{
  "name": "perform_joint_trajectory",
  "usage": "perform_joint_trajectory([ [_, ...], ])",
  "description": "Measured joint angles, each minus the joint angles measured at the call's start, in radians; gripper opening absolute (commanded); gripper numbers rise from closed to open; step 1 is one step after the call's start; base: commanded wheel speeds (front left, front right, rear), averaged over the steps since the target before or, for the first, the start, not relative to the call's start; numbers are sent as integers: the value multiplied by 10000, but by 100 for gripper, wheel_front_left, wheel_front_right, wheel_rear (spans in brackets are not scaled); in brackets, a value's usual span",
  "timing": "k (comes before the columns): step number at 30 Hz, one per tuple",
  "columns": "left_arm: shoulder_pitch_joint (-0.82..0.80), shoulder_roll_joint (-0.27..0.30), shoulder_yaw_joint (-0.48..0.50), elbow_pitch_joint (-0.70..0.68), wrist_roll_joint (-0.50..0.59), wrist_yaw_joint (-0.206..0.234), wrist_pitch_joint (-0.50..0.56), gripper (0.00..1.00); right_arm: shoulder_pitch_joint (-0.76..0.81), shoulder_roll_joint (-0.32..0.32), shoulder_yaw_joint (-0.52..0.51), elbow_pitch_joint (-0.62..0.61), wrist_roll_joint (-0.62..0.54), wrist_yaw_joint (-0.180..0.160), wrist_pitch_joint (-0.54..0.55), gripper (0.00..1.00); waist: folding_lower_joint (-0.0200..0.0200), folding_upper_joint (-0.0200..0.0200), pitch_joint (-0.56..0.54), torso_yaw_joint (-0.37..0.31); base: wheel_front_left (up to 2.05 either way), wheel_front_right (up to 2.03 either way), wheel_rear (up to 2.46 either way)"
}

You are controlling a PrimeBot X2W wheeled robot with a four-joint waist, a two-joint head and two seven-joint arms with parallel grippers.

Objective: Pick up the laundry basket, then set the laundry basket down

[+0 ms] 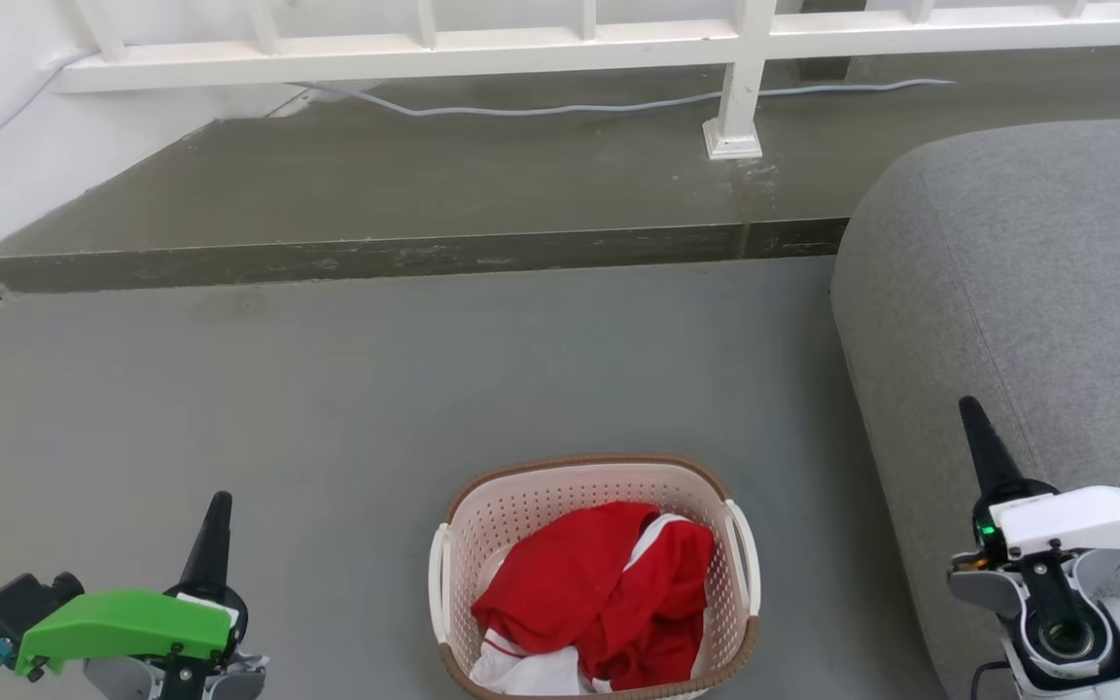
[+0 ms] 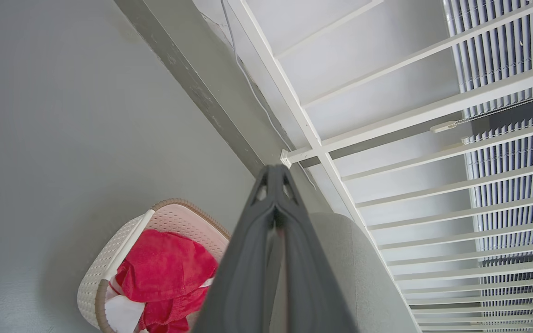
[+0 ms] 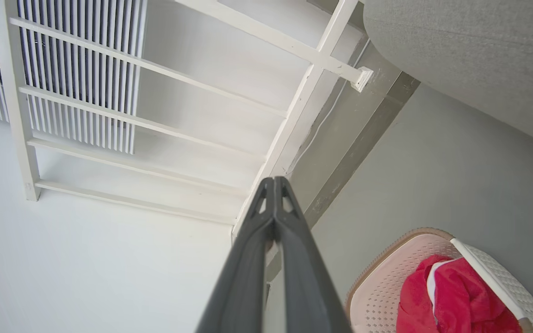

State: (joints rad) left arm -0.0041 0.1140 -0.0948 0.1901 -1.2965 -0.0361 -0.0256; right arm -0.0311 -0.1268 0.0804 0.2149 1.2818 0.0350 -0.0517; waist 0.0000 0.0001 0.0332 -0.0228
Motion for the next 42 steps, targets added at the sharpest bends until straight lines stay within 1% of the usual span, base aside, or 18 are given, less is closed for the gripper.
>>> perform_joint_trajectory([
  [9,-29,-48,291,247,-1122,-230,230,0,-14,44,-364,117,1191,182,278,0,0,0,-90,70,0,0,0],
  [15,-177,-81,439,309,-1858,-418,351,0,-22,100,-587,199,1988,382,435,0,0,0,-150,116,0,0,0],
  [26,-236,-159,779,579,-3185,-662,616,0,-86,205,-1047,345,3405,633,721,0,0,0,-260,201,0,0,0],
  [27,-257,-176,826,602,-3312,-696,617,0,-94,215,-1083,355,3555,696,771,0,0,0,-270,209,0,0,0],
  [29,-321,-203,905,621,-3568,-754,692,0,-120,245,-1147,376,3837,708,805,0,0,0,-290,224,0,0,0],
  [32,-396,-238,926,633,-3710,-780,702,0,-138,261,-1181,403,3919,788,807,0,0,0,-296,229,0,0,0],
  [42,-396,-253,930,690,-3710,-782,702,0,-203,261,-1202,462,3919,788,878,0,0,0,-299,229,0,0,0],
])
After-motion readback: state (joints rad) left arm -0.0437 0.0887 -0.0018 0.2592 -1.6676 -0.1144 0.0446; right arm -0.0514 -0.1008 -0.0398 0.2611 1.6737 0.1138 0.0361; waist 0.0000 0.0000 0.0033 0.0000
